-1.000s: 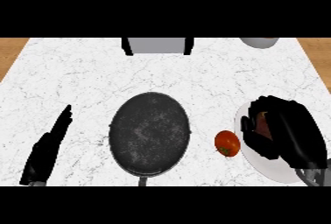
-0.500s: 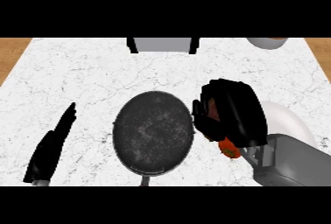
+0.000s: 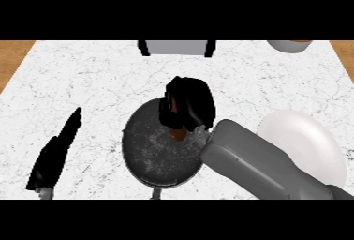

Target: Pick the sweet potato from the plate and place it in the pan

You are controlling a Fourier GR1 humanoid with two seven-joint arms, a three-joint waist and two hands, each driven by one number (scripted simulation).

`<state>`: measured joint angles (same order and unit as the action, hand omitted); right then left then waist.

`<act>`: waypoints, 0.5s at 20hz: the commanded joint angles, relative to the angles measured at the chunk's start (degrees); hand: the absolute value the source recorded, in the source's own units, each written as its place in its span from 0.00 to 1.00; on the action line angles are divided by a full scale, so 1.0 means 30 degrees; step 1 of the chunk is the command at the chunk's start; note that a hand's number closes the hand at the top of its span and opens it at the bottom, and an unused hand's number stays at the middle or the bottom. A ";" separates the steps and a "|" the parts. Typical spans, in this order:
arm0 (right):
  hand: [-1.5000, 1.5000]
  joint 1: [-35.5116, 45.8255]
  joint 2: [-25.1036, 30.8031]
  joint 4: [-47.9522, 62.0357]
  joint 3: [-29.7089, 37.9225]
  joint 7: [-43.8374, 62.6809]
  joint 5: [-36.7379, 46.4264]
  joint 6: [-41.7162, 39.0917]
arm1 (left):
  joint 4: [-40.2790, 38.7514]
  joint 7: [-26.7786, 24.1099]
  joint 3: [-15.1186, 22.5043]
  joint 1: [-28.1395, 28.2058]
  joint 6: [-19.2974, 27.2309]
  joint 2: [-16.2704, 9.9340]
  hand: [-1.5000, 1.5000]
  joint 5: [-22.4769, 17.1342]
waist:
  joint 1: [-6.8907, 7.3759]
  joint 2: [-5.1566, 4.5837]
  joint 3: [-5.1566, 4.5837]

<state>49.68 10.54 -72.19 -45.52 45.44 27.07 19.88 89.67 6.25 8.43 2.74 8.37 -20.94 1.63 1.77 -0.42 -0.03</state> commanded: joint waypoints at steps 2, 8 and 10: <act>1.00 0.0563 -0.3369 0.5660 -0.0432 -0.1895 0.0277 0.0233 | -0.0608 0.0013 0.0392 -0.0664 0.0311 0.0857 0.50 0.0554 | -0.0008 -0.0051 0.0001; 1.00 0.0062 -0.3480 0.7793 -0.0058 -0.3786 -0.4349 -0.0288 | 0.0570 0.0883 0.0244 -0.0852 -0.0446 0.0325 0.50 0.0140 | 0.0892 -0.0280 0.0024; 0.00 -0.0267 -0.3493 0.7979 0.1182 -0.3610 -0.6184 0.0085 | 0.0300 0.0171 0.0291 -0.0397 -0.0814 -0.0018 0.50 0.0249 | 0.1060 -0.0321 0.0025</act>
<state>51.13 1.02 -50.73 -45.06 35.99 16.90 19.45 90.89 7.89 9.34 0.91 7.08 -20.26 2.37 4.03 -1.14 0.02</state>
